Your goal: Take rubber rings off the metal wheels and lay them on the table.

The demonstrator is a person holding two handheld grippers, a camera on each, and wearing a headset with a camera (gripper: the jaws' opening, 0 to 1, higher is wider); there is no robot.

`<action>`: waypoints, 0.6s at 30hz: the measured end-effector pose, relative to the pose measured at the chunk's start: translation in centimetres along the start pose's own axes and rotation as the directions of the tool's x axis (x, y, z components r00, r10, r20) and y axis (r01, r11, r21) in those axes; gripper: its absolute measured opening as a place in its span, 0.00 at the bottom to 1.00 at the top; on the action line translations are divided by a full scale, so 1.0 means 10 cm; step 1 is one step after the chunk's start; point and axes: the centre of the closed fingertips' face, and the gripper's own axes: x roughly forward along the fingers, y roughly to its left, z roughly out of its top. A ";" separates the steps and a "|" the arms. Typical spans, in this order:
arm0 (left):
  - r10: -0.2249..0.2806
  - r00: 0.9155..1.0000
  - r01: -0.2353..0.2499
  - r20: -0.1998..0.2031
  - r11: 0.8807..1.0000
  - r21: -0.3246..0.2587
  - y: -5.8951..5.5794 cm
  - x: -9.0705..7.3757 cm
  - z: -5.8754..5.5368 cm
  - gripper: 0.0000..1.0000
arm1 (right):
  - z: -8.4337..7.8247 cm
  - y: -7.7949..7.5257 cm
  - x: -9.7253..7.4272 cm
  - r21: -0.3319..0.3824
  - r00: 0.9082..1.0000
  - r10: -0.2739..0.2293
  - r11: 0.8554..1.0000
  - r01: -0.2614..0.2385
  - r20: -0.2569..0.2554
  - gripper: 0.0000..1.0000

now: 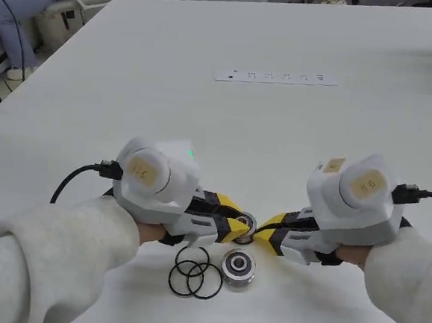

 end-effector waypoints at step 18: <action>-0.003 1.000 0.003 0.006 1.000 0.006 -0.02 0.01 0.01 0.08 | 0.00 0.02 -0.01 0.037 1.000 0.016 0.999 -0.015 -0.007 0.09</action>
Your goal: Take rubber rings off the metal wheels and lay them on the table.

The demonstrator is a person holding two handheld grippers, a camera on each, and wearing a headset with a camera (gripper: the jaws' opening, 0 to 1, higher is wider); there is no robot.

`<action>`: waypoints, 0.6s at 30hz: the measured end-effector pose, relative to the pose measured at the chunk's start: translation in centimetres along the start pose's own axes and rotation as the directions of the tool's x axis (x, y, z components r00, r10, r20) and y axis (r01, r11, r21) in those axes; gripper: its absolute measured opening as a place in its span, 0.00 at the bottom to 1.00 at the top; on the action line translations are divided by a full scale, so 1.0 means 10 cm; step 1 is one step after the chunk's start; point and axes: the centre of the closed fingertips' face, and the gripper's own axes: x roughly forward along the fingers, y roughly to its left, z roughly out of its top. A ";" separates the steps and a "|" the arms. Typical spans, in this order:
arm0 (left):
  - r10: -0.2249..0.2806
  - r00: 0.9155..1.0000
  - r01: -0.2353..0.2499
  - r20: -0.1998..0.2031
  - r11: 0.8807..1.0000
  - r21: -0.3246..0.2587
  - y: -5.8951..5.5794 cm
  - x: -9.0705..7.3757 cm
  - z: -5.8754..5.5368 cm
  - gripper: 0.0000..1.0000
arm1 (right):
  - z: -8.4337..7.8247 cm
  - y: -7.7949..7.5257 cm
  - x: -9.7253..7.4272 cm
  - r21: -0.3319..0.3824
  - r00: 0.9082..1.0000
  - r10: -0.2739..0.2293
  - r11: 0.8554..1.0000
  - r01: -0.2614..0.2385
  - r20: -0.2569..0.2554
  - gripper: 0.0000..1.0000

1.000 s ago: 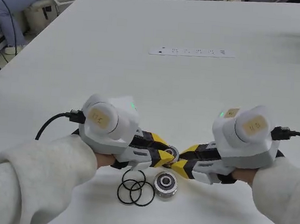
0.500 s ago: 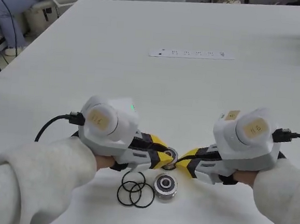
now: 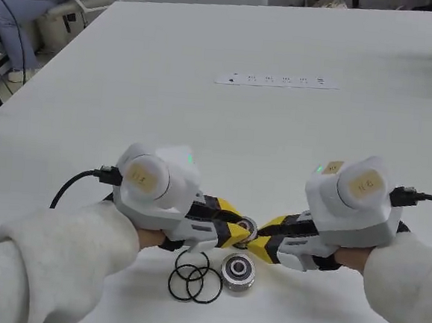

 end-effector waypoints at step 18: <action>0.007 1.000 -0.007 0.002 1.000 -0.011 0.00 -0.01 0.00 0.08 | -0.01 -0.05 0.00 0.094 0.999 -0.039 0.995 0.042 -0.024 0.00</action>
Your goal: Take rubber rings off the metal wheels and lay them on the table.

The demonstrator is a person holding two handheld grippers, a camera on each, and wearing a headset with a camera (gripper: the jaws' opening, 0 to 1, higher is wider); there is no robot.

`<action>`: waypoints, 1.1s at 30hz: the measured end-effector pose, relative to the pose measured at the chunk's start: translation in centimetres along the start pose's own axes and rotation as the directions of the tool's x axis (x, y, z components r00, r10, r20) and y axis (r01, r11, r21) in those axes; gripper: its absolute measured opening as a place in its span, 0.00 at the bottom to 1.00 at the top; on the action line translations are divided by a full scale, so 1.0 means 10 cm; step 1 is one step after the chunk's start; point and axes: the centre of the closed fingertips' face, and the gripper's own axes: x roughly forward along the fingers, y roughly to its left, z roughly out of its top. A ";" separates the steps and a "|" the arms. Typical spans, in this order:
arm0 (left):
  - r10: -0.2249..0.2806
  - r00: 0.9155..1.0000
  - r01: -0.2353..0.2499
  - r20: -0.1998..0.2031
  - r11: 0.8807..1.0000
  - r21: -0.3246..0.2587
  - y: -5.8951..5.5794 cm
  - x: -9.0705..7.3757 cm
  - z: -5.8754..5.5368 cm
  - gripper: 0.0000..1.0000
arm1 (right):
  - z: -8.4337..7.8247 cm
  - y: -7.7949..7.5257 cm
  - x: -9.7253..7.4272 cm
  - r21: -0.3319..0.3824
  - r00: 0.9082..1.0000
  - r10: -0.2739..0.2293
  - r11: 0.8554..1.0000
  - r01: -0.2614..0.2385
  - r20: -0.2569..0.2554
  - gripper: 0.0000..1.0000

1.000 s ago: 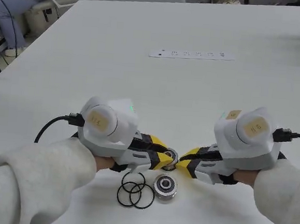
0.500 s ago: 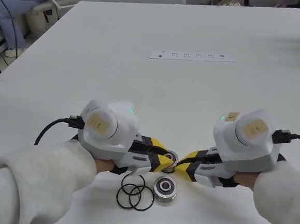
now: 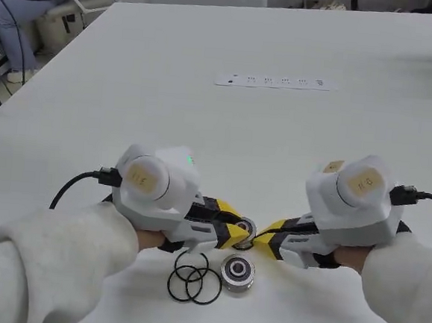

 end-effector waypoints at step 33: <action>-0.009 1.000 0.009 0.005 1.000 0.026 -0.02 -0.01 0.00 0.07 | 0.12 -0.06 -0.08 0.330 0.997 0.027 0.943 -0.050 0.076 0.00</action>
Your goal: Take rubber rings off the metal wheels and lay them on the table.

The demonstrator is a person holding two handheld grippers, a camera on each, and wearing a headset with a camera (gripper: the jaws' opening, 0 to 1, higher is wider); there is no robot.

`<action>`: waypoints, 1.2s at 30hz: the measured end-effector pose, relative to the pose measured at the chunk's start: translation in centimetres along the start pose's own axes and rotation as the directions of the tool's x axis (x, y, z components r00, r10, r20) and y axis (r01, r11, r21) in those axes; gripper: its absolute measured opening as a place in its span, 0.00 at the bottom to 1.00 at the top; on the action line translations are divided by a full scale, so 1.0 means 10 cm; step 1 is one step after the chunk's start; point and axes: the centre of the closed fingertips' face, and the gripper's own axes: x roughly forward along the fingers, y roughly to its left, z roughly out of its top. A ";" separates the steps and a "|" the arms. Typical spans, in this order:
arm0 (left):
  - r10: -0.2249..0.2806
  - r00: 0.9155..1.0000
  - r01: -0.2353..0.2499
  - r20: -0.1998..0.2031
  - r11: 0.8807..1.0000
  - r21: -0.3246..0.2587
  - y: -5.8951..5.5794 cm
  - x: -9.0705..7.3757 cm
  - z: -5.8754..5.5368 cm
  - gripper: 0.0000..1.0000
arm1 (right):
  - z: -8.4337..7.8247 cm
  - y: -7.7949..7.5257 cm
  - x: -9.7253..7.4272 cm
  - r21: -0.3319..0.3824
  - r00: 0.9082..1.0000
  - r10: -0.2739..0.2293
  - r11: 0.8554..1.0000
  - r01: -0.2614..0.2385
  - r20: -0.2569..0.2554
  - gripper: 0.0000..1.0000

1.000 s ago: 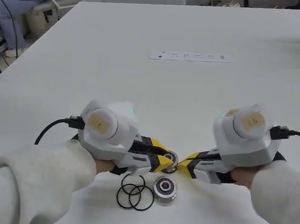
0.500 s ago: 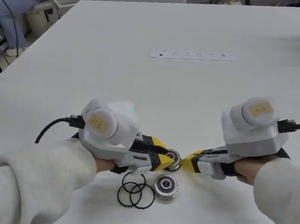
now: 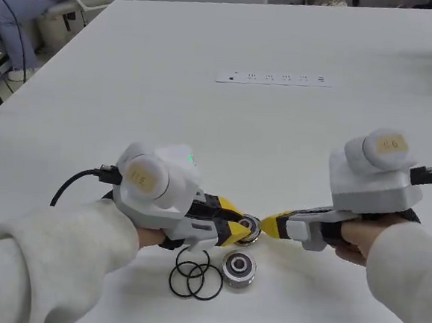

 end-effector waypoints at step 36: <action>0.008 1.000 -0.008 0.006 1.000 -0.002 -0.01 0.00 0.01 0.07 | 0.08 0.19 0.00 -0.024 0.999 0.029 0.999 -0.029 0.013 0.00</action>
